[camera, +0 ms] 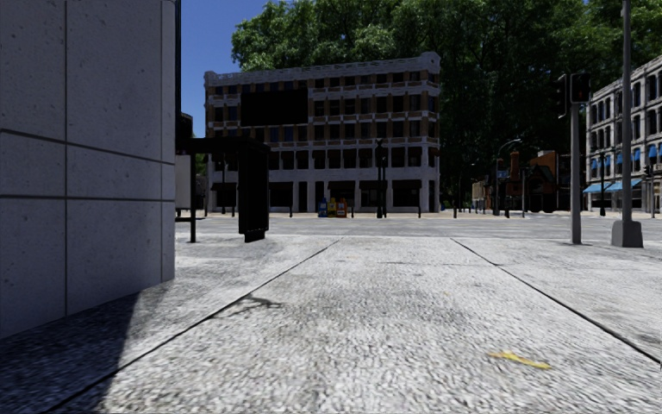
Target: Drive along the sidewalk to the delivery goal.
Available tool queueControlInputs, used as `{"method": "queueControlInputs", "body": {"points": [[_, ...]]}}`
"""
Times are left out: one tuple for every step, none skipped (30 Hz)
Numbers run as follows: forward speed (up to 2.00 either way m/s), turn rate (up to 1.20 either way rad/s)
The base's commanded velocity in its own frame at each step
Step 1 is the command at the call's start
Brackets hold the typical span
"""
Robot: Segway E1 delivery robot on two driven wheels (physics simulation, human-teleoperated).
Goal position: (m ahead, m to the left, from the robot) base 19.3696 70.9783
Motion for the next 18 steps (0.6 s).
{"method": "queueControlInputs", "body": {"points": [[2.0, 0.0], [2.0, 0.0], [2.0, 0.0], [2.0, 0.0], [2.0, 0.0], [2.0, 0.0], [2.0, 0.0], [2.0, 0.0], [2.0, 0.0], [2.0, 0.0], [2.0, 0.0], [2.0, 0.0], [2.0, 0.0], [2.0, 0.0], [2.0, 0.0], [2.0, 0.0], [2.0, 0.0], [2.0, 0.0]]}}
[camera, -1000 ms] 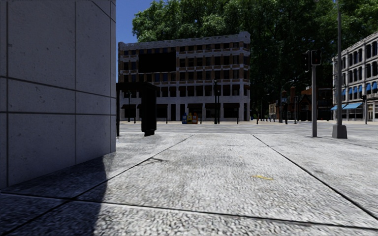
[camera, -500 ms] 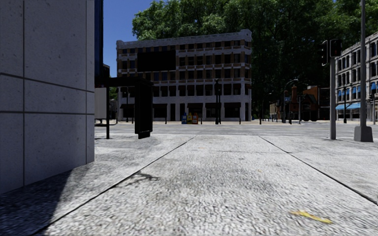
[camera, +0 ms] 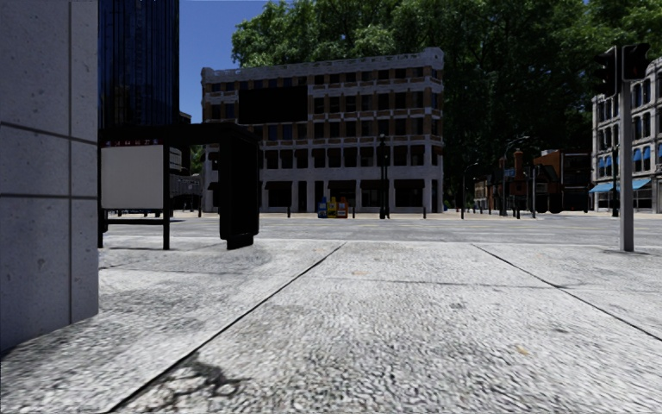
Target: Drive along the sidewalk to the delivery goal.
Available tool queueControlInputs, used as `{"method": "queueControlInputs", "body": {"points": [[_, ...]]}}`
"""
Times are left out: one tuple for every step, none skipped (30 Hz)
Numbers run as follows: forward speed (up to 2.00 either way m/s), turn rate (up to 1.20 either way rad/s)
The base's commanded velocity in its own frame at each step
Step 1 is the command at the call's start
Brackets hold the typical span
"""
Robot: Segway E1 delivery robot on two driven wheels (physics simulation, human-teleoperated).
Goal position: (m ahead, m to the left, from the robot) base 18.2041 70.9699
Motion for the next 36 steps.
{"method": "queueControlInputs", "body": {"points": [[2.0, 0.07], [2.0, 0.15], [2.0, 0.15], [2.0, 0.21], [2.0, 0.26], [2.0, 0.38], [2.0, 0.45], [2.0, 0.48], [2.0, 0.49], [2.0, 0.53], [2.0, 0.53], [2.0, 0.55], [2.0, 0.56], [2.0, 0.56], [2.0, 0.56], [2.0, 0.56], [2.0, 0.56], [2.0, 0.56], [2.0, 0.56], [2.0, 0.56], [2.0, 0.56], [2.0, 0.56], [2.0, 0.56], [2.0, 0.56], [2.0, 0.56], [2.0, 0.56], [2.0, 0.56], [2.0, 0.56], [2.0, 0.56], [2.0, 0.56], [2.0, 0.56], [2.0, 0.56], [2.0, 0.56], [2.0, 0.56], [2.0, 0.57], [2.0, 0.57]]}}
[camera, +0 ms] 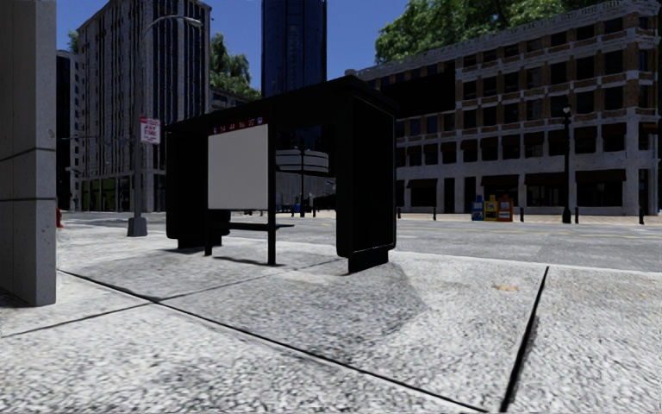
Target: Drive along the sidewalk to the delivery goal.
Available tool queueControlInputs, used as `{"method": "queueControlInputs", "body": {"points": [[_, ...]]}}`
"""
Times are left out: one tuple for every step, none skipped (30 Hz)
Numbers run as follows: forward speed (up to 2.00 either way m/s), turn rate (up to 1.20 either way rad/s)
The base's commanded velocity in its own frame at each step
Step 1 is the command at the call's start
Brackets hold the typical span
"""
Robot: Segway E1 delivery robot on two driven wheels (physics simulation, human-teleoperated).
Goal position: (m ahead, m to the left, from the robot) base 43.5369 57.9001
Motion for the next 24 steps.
{"method": "queueControlInputs", "body": {"points": [[2.0, 0.57], [2.0, 0.57], [2.0, 0.57], [2.0, 0.57], [2.0, 0.57], [2.0, 0.57], [2.0, 0.57], [2.0, 0.57], [2.0, 0.57], [2.0, 0.57], [2.0, 0.57], [2.0, 0.57], [2.0, 0.57], [2.0, 0.57], [2.0, 0.57], [2.0, 0.57], [2.0, 0.57], [2.0, 0.57], [2.0, 0.57], [2.0, 0.57], [2.0, 0.57], [2.0, 0.57], [2.0, 0.57], [2.0, 0.57]]}}
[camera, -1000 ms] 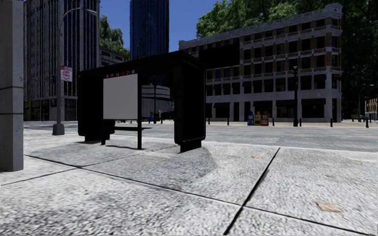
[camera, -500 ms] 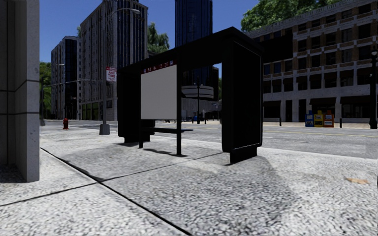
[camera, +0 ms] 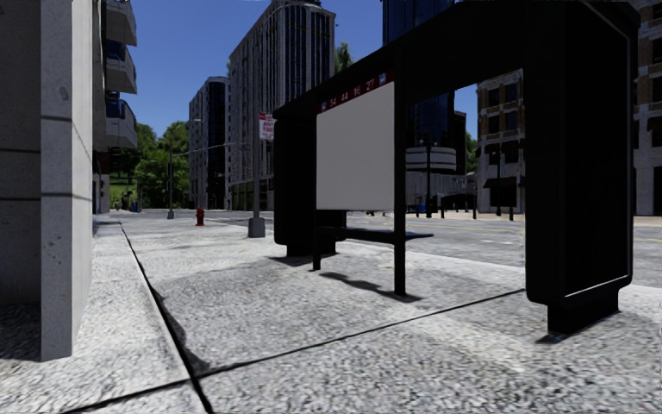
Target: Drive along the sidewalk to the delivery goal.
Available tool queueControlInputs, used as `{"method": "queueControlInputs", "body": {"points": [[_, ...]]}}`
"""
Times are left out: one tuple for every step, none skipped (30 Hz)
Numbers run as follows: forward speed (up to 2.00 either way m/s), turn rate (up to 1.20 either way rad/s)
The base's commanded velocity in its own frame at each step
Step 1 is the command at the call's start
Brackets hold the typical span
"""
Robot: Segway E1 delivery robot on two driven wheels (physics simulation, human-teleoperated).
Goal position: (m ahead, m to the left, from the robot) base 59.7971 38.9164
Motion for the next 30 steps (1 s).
{"method": "queueControlInputs", "body": {"points": [[2.0, 0.57], [2.0, 0.57], [2.0, 0.57], [2.0, 0.57], [2.0, 0.57], [2.0, 0.57], [2.0, 0.57], [2.0, 0.57], [2.0, 0.57], [2.0, 0.57], [2.0, 0.57], [2.0, 0.57], [2.0, 0.57], [2.0, 0.57], [2.0, 0.57], [2.0, 0.57], [2.0, 0.57], [2.0, 0.57], [2.0, 0.57], [2.0, 0.57], [2.0, 0.57], [2.0, 0.57], [2.0, 0.57], [2.0, 0.57], [2.0, 0.57], [2.0, 0.57], [2.0, 0.57], [2.0, 0.55], [2.0, 0.46], [2.0, 0.22]]}}
